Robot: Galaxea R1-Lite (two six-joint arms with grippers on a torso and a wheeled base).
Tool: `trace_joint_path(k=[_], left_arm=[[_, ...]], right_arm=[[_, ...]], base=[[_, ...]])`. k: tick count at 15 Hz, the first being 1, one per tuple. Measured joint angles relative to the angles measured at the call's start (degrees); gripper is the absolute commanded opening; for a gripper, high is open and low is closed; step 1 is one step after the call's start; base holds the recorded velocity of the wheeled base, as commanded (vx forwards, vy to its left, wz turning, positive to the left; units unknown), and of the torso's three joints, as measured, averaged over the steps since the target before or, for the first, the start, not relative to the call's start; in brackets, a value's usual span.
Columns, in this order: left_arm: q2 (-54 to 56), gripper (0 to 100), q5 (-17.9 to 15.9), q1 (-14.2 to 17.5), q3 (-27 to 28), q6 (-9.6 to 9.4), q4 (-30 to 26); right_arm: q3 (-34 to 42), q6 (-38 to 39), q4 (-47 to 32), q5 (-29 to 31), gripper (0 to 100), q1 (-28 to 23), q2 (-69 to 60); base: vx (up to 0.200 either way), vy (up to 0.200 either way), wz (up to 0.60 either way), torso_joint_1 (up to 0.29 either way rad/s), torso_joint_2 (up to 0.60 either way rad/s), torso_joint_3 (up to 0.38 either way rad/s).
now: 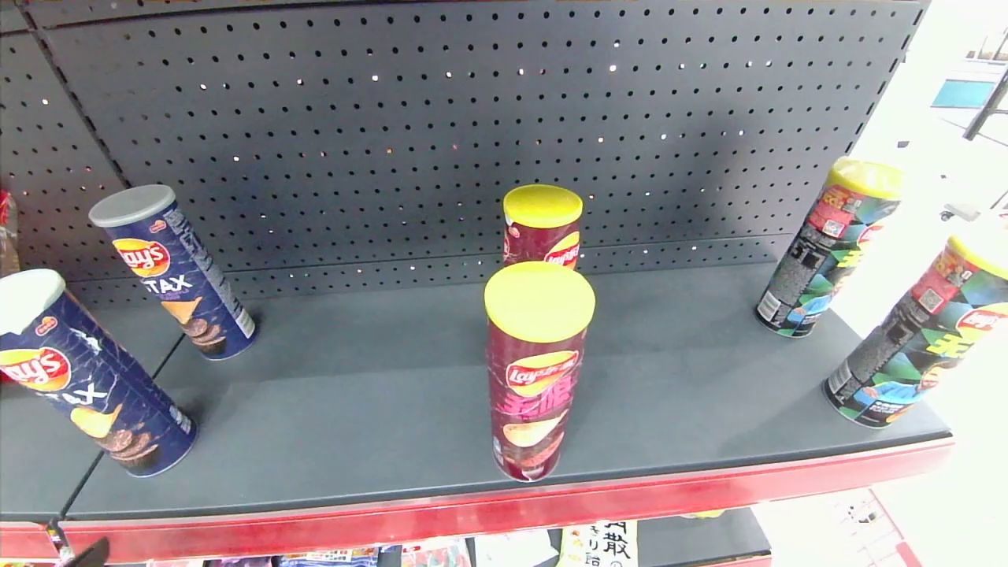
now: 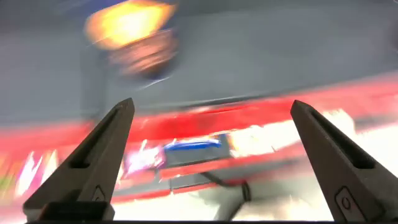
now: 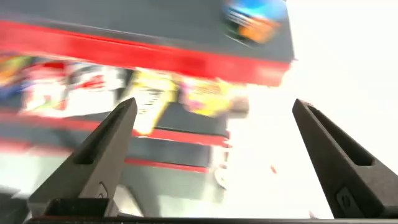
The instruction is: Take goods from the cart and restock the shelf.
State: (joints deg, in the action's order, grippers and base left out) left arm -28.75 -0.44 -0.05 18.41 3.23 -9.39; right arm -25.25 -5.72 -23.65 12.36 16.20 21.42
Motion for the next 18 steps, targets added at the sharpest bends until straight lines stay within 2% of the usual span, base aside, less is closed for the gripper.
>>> trace_joint_path(k=[1, 4, 6, 8, 9, 11, 12, 14, 15, 17, 18], left_arm=[[1.94, 100, 1.28, 1.61, -0.05, 0.84, -1.12], [5.68, 100, 4.49, 4.04, -0.3, 1.12, -3.78], [7.74, 100, 8.24, 5.06, -2.04, 1.12, -3.96], [10.62, 100, 9.46, 5.75, -4.94, 1.04, -3.89], [12.35, 100, 8.89, 5.8, -6.18, 1.01, -3.67], [17.4, 100, 4.95, 5.58, -8.94, 0.89, -2.82], [19.77, 100, 2.55, 5.47, -10.34, 0.87, -0.6], [22.22, 100, -3.08, 5.28, -14.82, 0.16, 9.83], [22.86, 100, -4.34, 5.25, -16.62, -0.26, 12.34], [23.56, 100, 0.76, 5.19, -18.05, -0.41, 9.36], [23.74, 100, 1.17, 5.19, -18.12, -0.44, 9.61]], right_arm=[[-0.46, 0.02, -2.07, 0.66, 100, -4.07, -2.85], [-0.9, 0.41, -3.61, 1.02, 100, -12.79, -6.66], [0.22, 1.45, -3.41, 0.17, 100, -14.45, -7.07], [2.57, 1.78, -2.73, -3.91, 100, -14.75, -8.52], [3.64, 1.73, -2.54, -5.22, 100, -14.84, -9.96], [6.51, 1.73, -1.67, -6.9, 100, -15.24, -14.84], [8.0, 2.06, -0.02, -7.41, 100, -15.71, -17.1], [10.51, 2.3, 2.69, -7.52, 100, -16.13, -19.53], [11.78, 2.35, 4.83, -7.47, 100, -16.15, -20.21], [17.02, 2.52, 17.82, -7.72, 100, -16.2, -21.0], [20.07, 2.5, 25.37, -8.57, 100, -16.2, -21.15]], base=[[0.0, 0.0, 0.0, 0.0, 0.0, 0.0], [0.0, 0.0, 0.0, 0.0, 0.0, 0.0], [0.0, 0.0, 0.0, 0.0, 0.0, 0.0], [0.0, 0.0, 0.0, 0.0, 0.0, 0.0], [0.0, 0.0, 0.0, 0.0, 0.0, 0.0], [0.0, 0.0, 0.0, 0.0, 0.0, 0.0], [0.0, 0.0, 0.0, 0.0, 0.0, 0.0], [0.0, 0.0, 0.0, 0.0, 0.0, 0.0], [0.0, 0.0, 0.0, 0.0, 0.0, 0.0], [0.0, 0.0, 0.0, 0.0, 0.0, 0.0], [0.0, 0.0, 0.0, 0.0, 0.0, 0.0]])
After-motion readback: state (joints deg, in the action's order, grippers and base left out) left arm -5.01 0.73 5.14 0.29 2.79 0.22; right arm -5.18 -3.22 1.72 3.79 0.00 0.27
